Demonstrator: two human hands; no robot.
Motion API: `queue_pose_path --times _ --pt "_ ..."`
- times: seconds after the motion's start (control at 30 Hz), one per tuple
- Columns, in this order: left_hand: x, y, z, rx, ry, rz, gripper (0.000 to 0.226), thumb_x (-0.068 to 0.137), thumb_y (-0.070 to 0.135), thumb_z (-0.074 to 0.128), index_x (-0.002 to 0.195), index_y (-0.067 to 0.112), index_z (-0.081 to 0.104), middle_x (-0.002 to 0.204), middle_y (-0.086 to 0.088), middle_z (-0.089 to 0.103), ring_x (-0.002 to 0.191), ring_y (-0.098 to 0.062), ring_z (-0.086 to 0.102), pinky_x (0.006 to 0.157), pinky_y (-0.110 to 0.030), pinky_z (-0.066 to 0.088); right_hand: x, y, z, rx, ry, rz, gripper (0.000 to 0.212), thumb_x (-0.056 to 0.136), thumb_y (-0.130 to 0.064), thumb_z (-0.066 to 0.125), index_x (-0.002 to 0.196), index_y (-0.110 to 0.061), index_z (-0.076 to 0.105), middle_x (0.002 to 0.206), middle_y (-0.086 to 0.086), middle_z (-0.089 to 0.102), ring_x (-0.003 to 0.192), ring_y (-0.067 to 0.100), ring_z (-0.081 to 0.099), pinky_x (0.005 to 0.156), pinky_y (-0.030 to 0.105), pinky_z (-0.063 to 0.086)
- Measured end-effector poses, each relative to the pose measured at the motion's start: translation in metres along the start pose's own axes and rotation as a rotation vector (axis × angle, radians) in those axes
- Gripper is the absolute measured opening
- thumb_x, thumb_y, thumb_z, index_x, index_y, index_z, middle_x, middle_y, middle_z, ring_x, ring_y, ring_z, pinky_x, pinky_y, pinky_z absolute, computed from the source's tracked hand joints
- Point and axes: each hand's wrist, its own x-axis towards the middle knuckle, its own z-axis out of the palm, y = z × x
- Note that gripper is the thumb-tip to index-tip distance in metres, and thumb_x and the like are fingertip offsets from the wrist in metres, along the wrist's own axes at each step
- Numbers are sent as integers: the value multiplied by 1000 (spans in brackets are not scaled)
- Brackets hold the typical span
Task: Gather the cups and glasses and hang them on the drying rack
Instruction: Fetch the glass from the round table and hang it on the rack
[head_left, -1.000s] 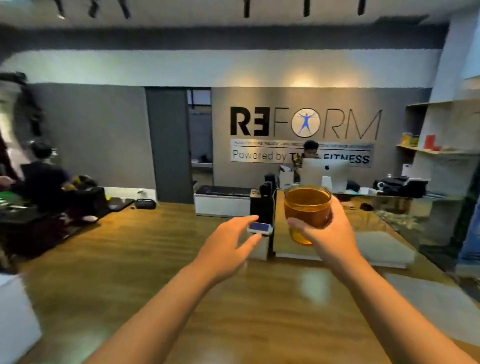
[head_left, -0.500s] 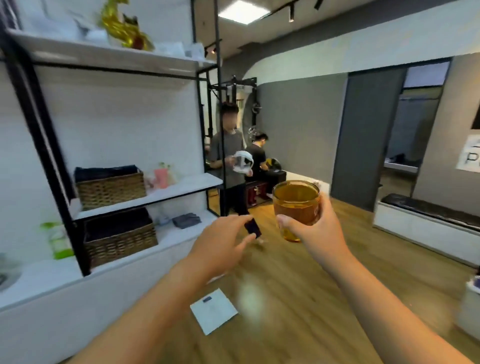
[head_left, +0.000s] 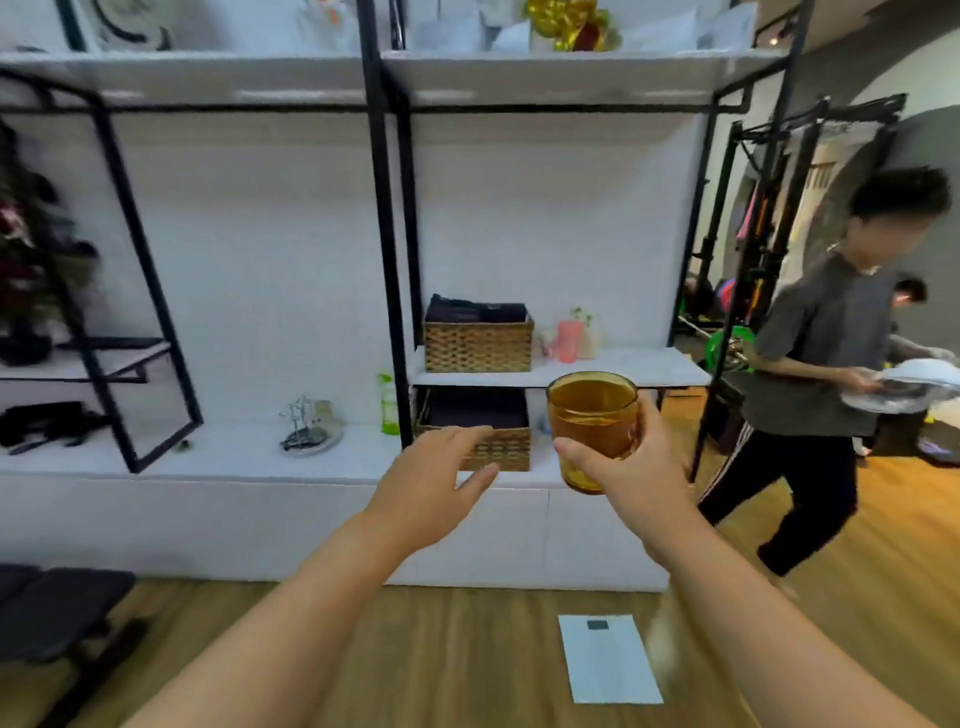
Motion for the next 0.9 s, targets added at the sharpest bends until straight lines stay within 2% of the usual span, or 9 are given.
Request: queue_pose_path --times 0.17,0.37,0.53,0.67,0.77,0.9 --pt "36 -74 -1 11 39 -135 56 104 55 48 156 36 41 154 13 49 142 -10 40 110 -27 33 60 39 72 59 -112 25 73 68 -51 96 126 -57 51 114 -40 62 105 -15 61 69 12 56" --pt "102 -176 0 10 85 -225 56 103 55 49 156 37 41 155 13 48 144 -9 39 113 -27 31 148 79 162 92 -184 57 77 67 -52 96 129 -56 51 115 -38 63 104 -12 63 83 25 57" --pt "160 -250 -6 32 95 -273 54 103 52 51 155 36 43 154 9 50 140 -14 44 111 -32 36 222 99 231 115 -187 63 72 64 -59 93 114 -75 45 111 -44 60 101 -14 62 75 16 55" --pt "197 -303 -14 33 133 -322 54 102 51 53 154 36 44 151 10 52 139 -14 44 111 -35 41 274 115 283 145 -234 75 77 66 -53 96 124 -64 46 112 -36 64 104 -4 64 66 10 55" --pt "220 -346 -18 66 156 -373 55 102 52 52 154 36 44 151 10 52 141 -14 42 109 -34 39 314 135 326 179 -291 68 77 67 -49 97 125 -59 49 111 -39 63 102 -14 62 68 6 53" --pt "248 -401 -20 116 188 -456 55 102 53 51 154 36 44 152 10 51 141 -15 42 107 -32 37 364 162 394 228 -379 62 80 63 -52 97 129 -52 52 112 -35 65 102 -12 63 69 8 55"
